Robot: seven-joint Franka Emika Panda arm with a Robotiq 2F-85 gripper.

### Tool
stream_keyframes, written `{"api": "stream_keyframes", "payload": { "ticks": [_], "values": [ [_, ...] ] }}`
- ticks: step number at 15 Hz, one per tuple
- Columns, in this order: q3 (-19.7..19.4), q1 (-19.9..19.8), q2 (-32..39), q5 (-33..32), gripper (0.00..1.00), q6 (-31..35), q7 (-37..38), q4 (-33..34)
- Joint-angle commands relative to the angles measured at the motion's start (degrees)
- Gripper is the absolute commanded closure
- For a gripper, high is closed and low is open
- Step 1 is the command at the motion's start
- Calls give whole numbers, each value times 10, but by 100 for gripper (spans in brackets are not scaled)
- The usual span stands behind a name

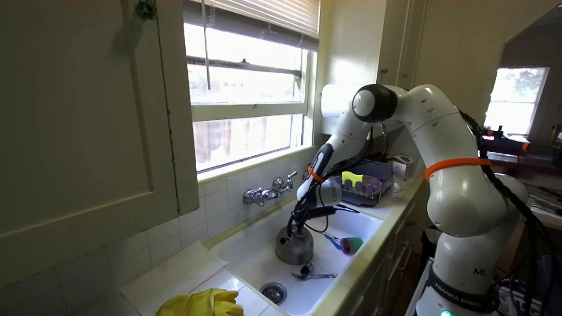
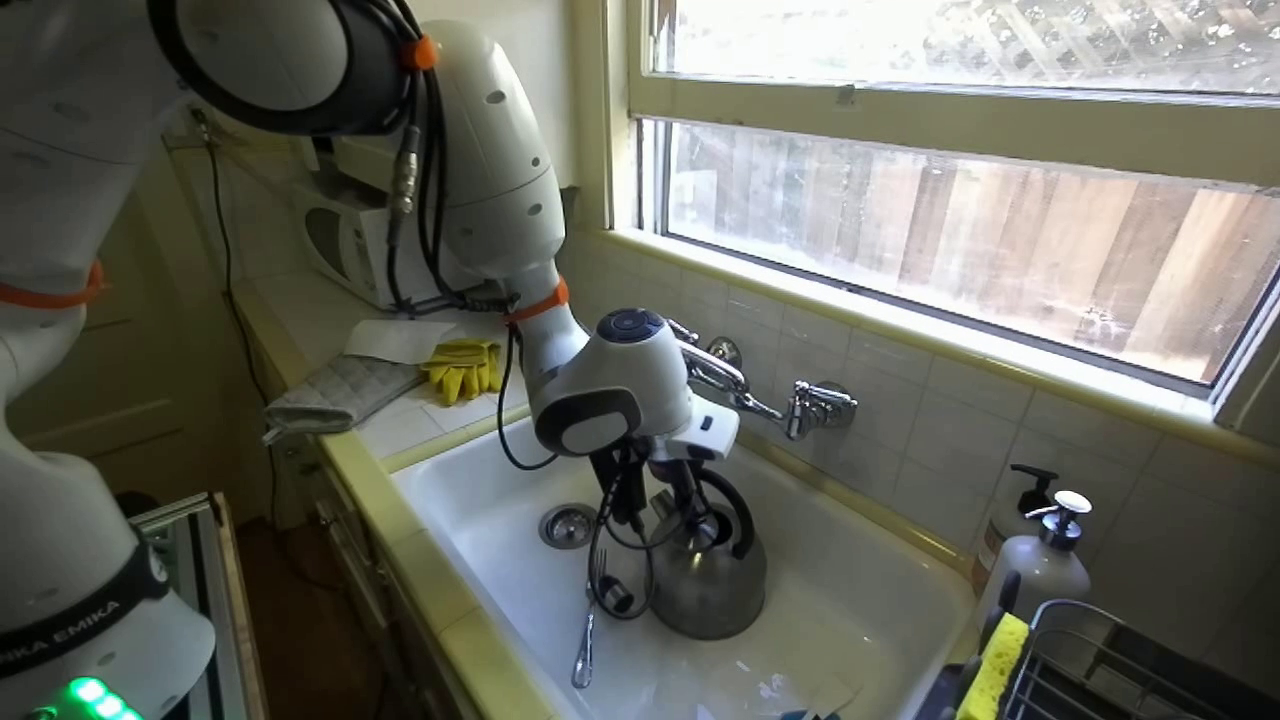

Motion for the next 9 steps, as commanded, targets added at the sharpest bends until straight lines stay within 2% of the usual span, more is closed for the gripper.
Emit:
{"api": "stream_keyframes", "payload": {
  "ticks": [1,3,9],
  "values": [
    [1,1,26,-4,55,29,17,15],
    [-7,10,31,-6,48,40,19,14],
    [-6,16,57,-15,4,81,30,17]
  ]
}}
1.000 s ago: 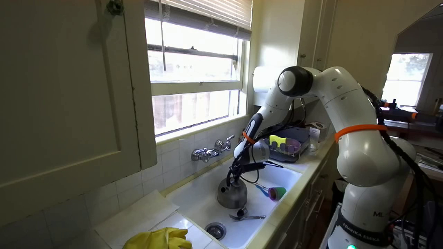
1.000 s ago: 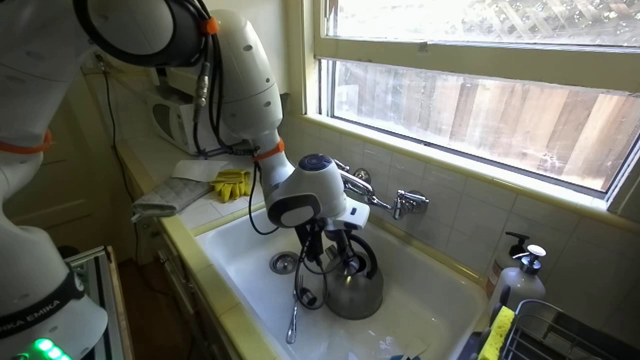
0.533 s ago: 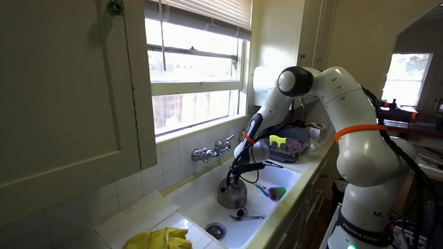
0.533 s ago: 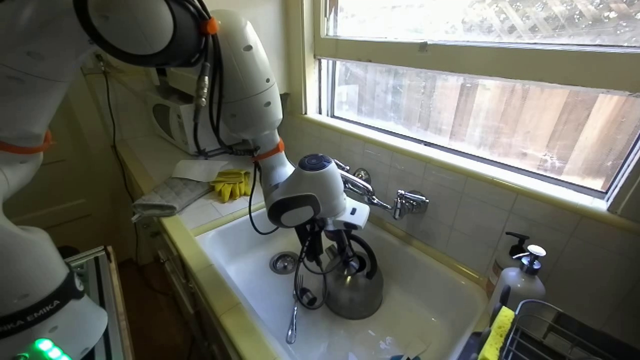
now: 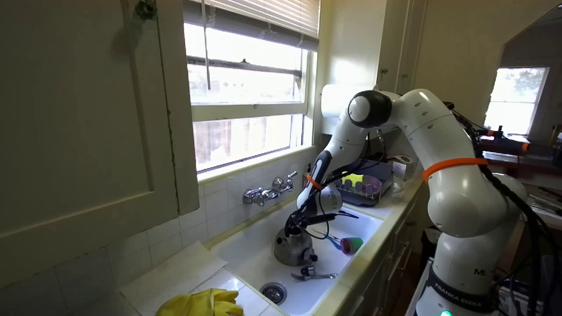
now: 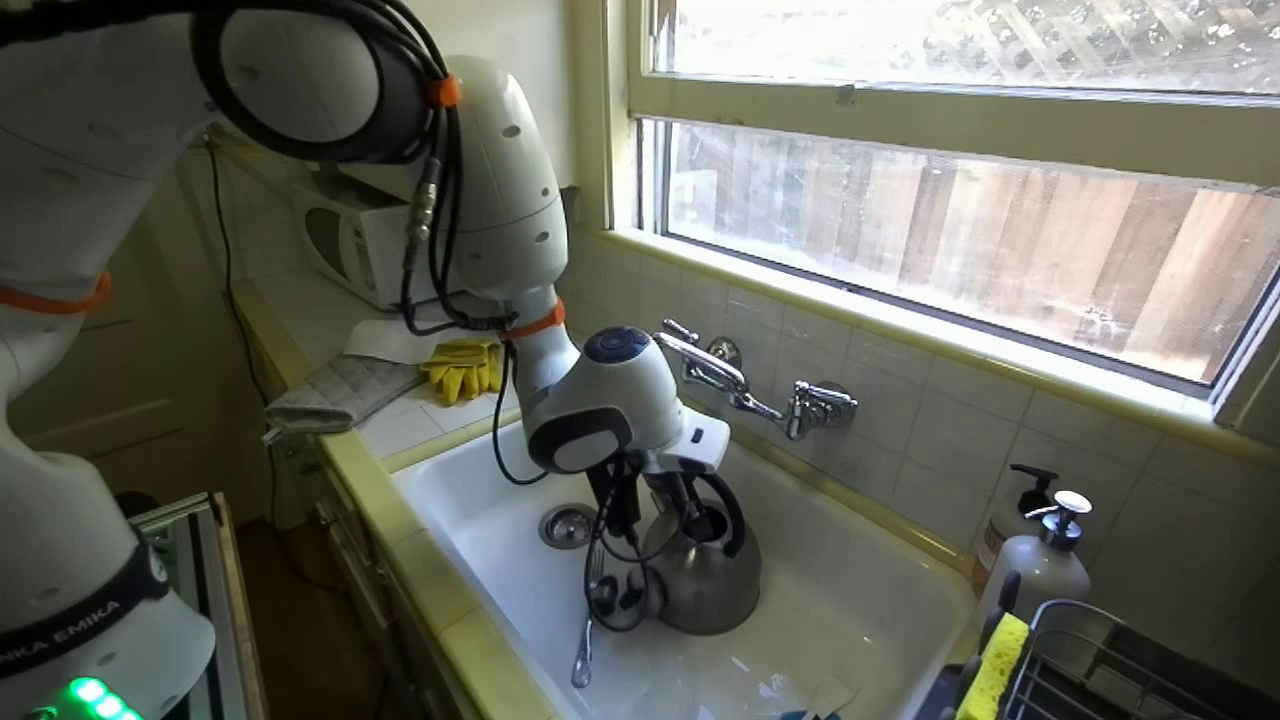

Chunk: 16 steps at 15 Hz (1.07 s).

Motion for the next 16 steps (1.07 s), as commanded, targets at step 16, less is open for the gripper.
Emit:
{"api": "stream_keyframes", "payload": {
  "ticks": [16],
  "values": [
    [77,-94,-106,-81,0,-50,-2,-130]
  ]
}}
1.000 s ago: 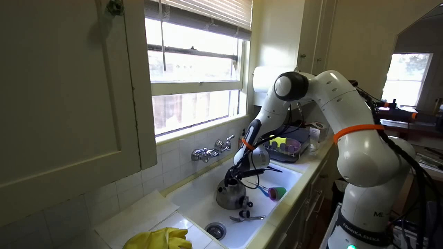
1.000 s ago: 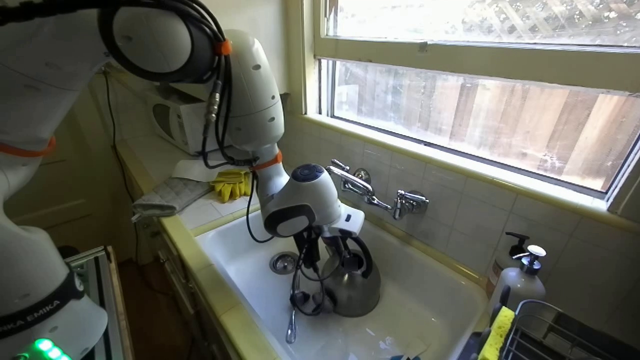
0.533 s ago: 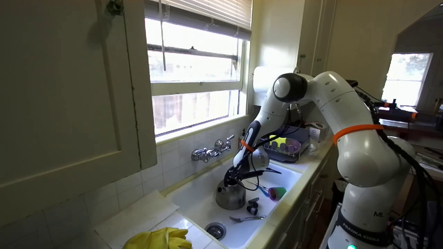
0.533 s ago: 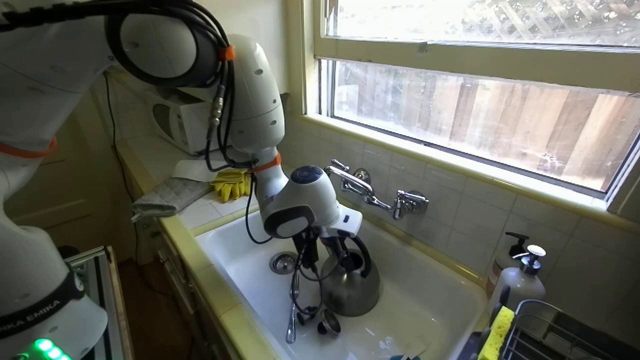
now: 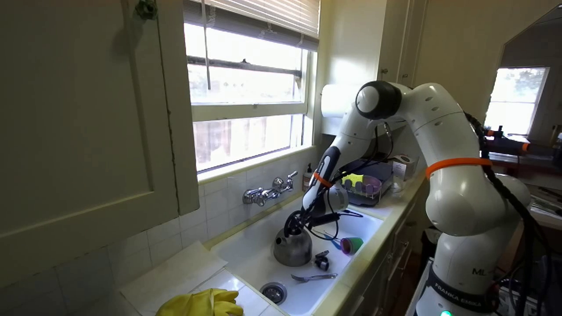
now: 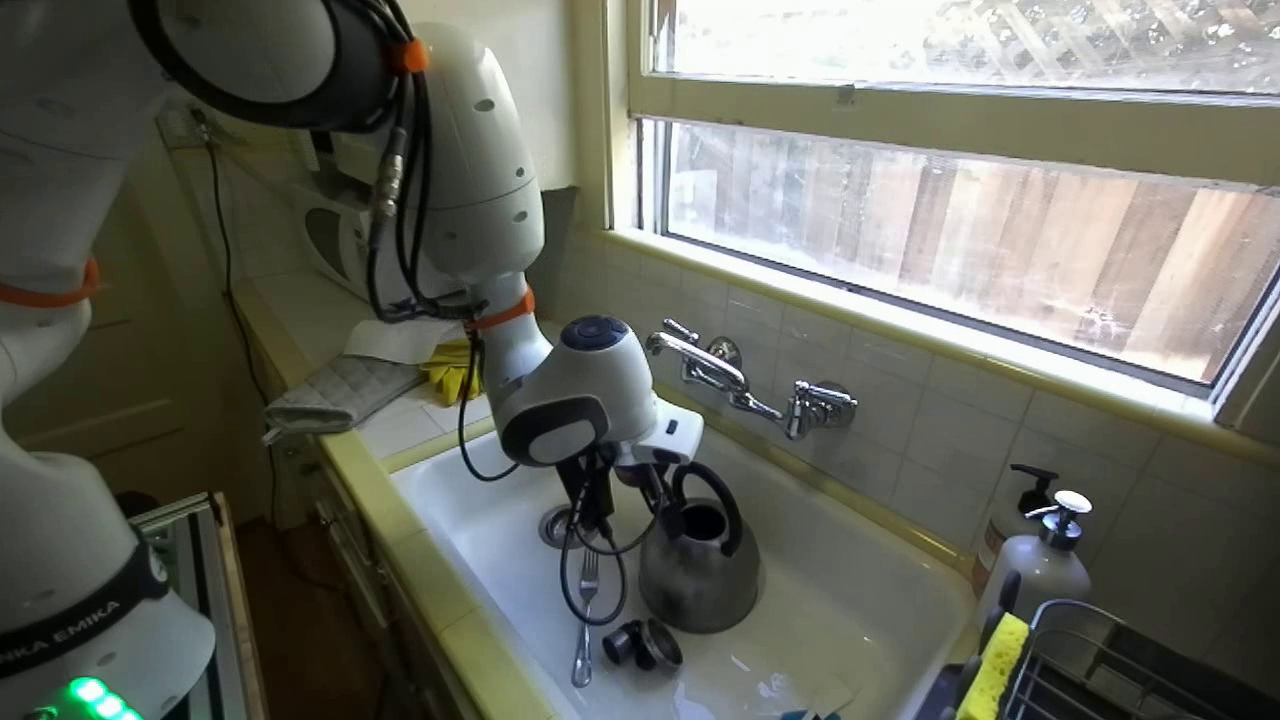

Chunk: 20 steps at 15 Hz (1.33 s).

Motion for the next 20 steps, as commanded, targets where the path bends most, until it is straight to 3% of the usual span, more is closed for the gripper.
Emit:
{"api": "stream_keyframes", "payload": {
  "ticks": [1,5,9,11,13,16,20],
  "values": [
    [55,-76,-67,-27,0,-44,-17,-68],
    [97,-134,-104,-8,0,-156,-67,-93],
    [8,-57,-99,6,0,-283,-90,-61],
    [-51,-4,-83,-4,0,-299,-70,-43],
    [-84,29,-61,-5,0,-293,-67,-26],
    [-113,65,-21,-7,0,-292,-60,3],
    [-118,82,36,-4,0,-285,-65,39]
  ]
}}
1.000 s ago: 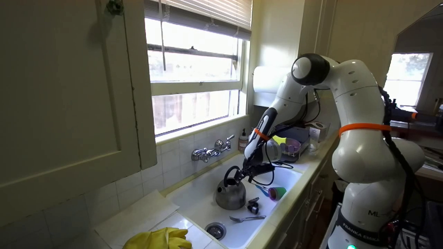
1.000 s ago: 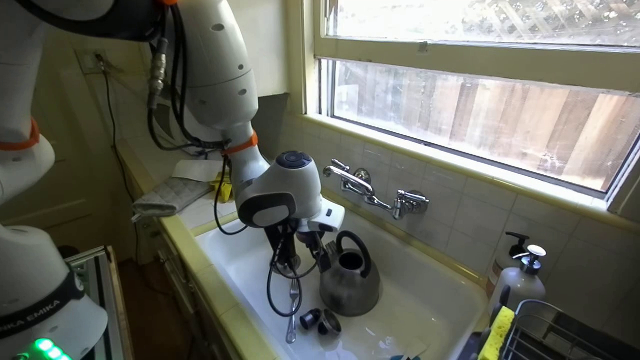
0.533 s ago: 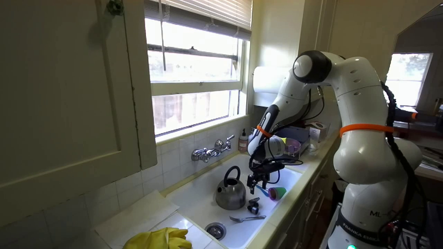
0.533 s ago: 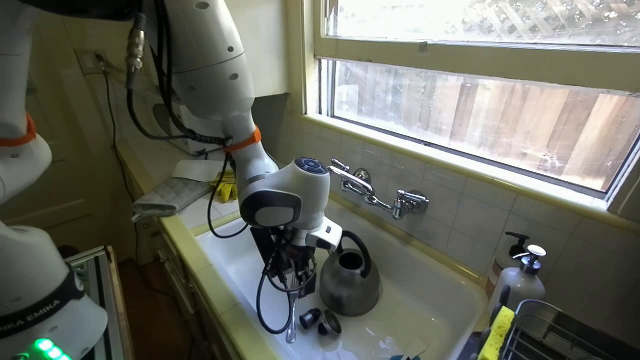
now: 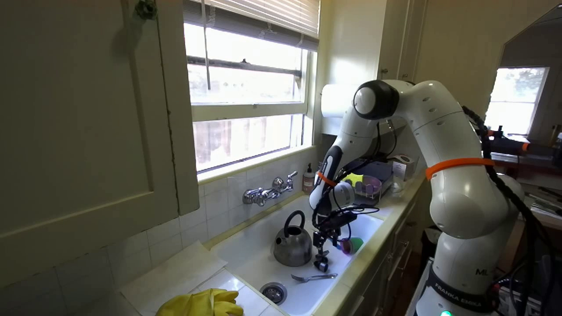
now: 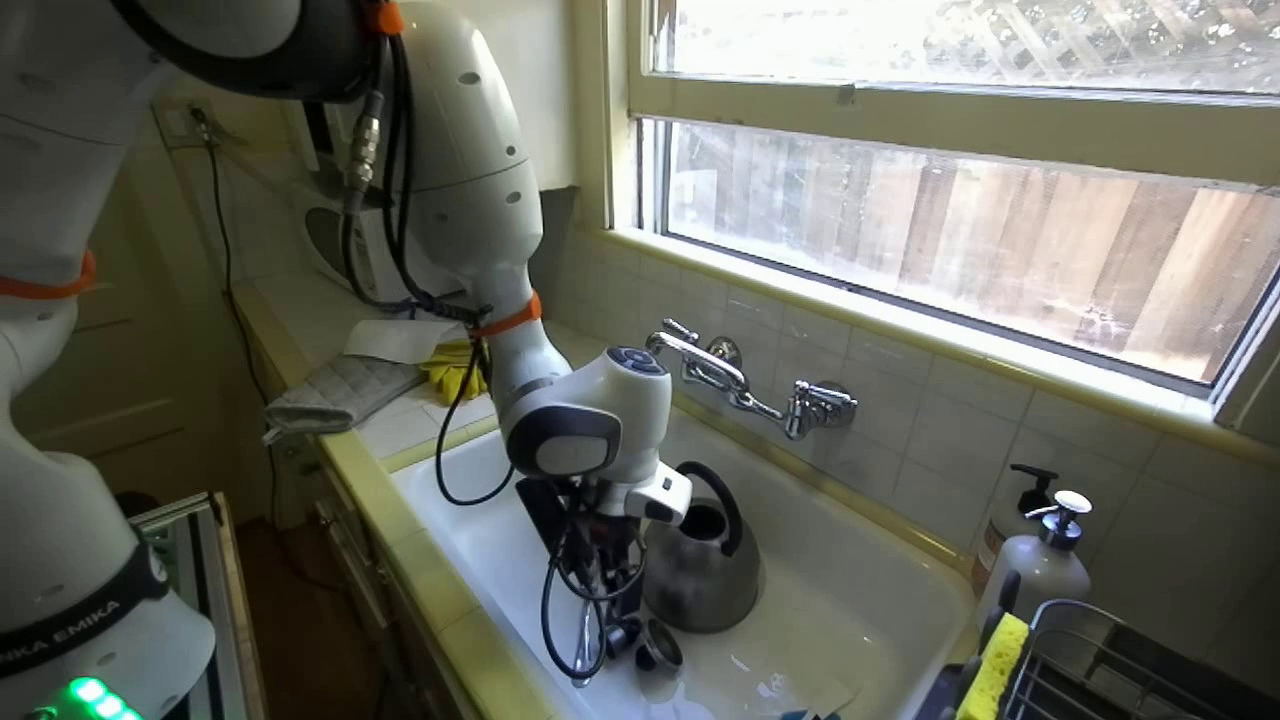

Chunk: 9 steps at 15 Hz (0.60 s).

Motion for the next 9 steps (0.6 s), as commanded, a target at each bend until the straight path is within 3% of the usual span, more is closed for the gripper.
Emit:
{"api": "stream_keyframes", "payload": {
  "ticks": [1,6,9],
  "values": [
    [-10,19,64,2,0,1,5,47],
    [-2,15,117,4,0,28,1,84],
    [-11,19,133,3,0,103,10,89]
  ]
}}
